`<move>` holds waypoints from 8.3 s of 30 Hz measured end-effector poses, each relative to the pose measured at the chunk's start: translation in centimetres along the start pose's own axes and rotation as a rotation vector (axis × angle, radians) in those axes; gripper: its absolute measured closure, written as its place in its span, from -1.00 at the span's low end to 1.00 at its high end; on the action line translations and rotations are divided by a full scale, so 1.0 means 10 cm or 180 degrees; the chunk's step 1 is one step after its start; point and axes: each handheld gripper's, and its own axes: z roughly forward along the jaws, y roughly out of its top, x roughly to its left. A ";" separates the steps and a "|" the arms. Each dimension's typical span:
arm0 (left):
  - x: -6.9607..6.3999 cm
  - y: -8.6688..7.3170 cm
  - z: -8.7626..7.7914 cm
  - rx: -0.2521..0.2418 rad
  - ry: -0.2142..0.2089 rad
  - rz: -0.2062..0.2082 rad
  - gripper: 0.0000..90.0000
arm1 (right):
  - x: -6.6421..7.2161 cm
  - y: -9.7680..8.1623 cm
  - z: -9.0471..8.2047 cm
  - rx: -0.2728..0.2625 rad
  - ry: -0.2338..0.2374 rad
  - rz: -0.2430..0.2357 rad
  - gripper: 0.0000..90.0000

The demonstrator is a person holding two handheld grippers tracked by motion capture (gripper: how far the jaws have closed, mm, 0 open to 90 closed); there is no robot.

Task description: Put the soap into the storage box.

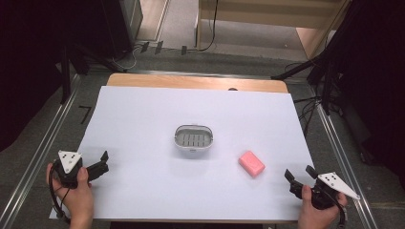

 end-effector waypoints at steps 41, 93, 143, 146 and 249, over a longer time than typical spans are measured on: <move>-0.04 0.02 0.05 0.0176 -0.0105 0.0169 -1.00 | 0.91 0.75 0.65 0.2140 0.0555 -0.1243 -0.60; -0.10 0.02 0.08 0.0260 -0.0118 0.0379 -1.00 | 1.08 0.82 1.15 0.2511 0.0707 -0.1284 -0.14; -0.12 0.03 0.10 0.0317 -0.0156 0.0460 -1.00 | 1.85 1.39 1.48 0.2192 0.1700 -0.2570 -0.14; -0.13 0.02 0.10 0.0317 -0.0152 0.0466 -1.00 | 1.90 1.42 1.50 0.2207 0.1714 -0.2636 -0.14; -0.13 0.03 0.10 0.0337 -0.0189 0.0510 -1.00 | 0.86 0.66 1.05 0.1178 0.1133 -0.1089 -1.00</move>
